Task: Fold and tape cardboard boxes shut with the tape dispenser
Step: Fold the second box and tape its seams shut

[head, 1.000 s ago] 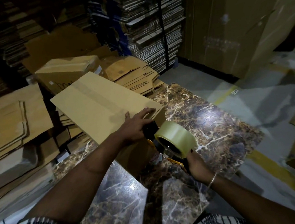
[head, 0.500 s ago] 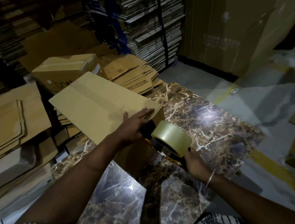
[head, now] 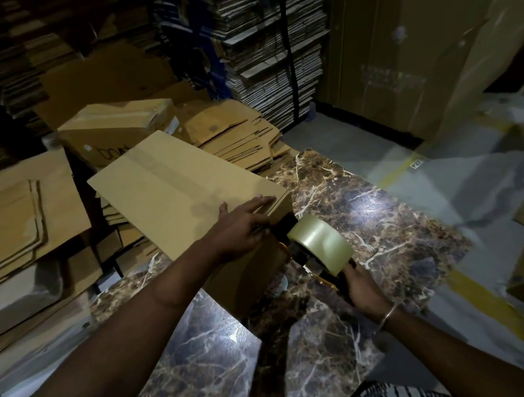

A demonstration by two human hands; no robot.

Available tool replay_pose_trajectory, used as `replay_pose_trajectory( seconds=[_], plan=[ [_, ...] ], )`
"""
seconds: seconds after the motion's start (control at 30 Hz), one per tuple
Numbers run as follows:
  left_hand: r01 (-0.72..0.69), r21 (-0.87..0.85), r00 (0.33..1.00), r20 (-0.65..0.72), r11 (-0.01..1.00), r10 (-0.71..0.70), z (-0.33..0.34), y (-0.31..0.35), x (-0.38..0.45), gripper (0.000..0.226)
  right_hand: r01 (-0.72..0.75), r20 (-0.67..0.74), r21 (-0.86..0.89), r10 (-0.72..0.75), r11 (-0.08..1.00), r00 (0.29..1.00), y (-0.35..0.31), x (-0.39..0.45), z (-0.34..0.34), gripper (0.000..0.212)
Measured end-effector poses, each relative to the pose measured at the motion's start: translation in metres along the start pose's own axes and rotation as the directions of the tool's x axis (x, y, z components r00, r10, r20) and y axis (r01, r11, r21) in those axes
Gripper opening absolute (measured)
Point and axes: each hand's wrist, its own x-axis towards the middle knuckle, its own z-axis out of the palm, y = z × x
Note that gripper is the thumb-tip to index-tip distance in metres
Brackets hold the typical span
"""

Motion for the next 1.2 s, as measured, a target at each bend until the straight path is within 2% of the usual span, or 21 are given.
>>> replay_pose_trajectory(
  seconds=[0.1,0.17,0.27,0.37,0.47,0.57,0.67,0.8,0.87,0.97,1.07,1.2],
  plan=[
    [0.010,0.068,1.000,0.025,0.998,-0.012,-0.005,0.004,0.004,0.020,-0.025,-0.033,0.112,0.029,0.993,0.999,0.010,0.005,-0.007,0.060],
    [-0.021,0.157,0.999,0.049,0.987,0.013,-0.013,0.007,0.008,0.022,-0.067,0.025,0.215,0.063,0.974,0.998,0.010,0.006,-0.009,0.066],
    [-0.084,0.325,0.993,0.109,0.942,0.051,-0.027,0.013,0.018,0.024,-0.193,0.121,0.317,0.162,0.928,0.979,0.007,0.004,-0.011,0.058],
    [-0.112,0.469,0.981,0.193,0.876,0.022,-0.037,0.024,0.029,0.026,-0.235,0.168,0.415,0.180,0.879,0.969,0.006,0.002,-0.018,0.065],
    [-0.114,0.532,0.965,0.261,0.839,-0.034,-0.037,0.029,0.040,0.033,-0.275,0.199,0.448,0.206,0.851,0.958,0.004,0.000,-0.024,0.071],
    [-0.094,0.498,0.945,0.317,0.862,-0.081,-0.039,0.026,0.051,0.043,-0.284,0.218,0.439,0.206,0.852,0.954,0.003,0.001,-0.031,0.068],
    [-0.023,0.381,0.928,0.353,0.924,-0.122,-0.040,0.021,0.058,0.063,-0.287,0.247,0.451,0.191,0.845,0.950,0.002,0.003,-0.035,0.064],
    [0.059,0.234,0.937,0.323,0.971,-0.135,-0.034,0.017,0.062,0.085,-0.303,0.272,0.475,0.189,0.826,0.944,0.000,0.002,-0.036,0.064],
    [0.078,0.227,0.949,0.281,0.971,-0.142,-0.028,0.015,0.060,0.093,-0.323,0.293,0.461,0.202,0.826,0.935,-0.004,0.000,-0.036,0.064],
    [0.049,0.285,0.976,0.191,0.957,-0.107,-0.015,0.007,0.052,0.090,-0.339,0.318,0.459,0.205,0.821,0.926,-0.008,-0.002,-0.035,0.063],
    [0.056,0.229,0.987,0.134,0.972,-0.089,-0.006,-0.003,0.041,0.086,-0.346,0.331,0.474,0.201,0.809,0.922,-0.009,0.000,-0.035,0.063],
    [0.091,0.191,0.996,-0.015,0.977,-0.090,0.004,0.000,0.031,0.074,-0.361,0.350,0.470,0.205,0.806,0.914,-0.012,0.002,-0.034,0.064]
  ],
)
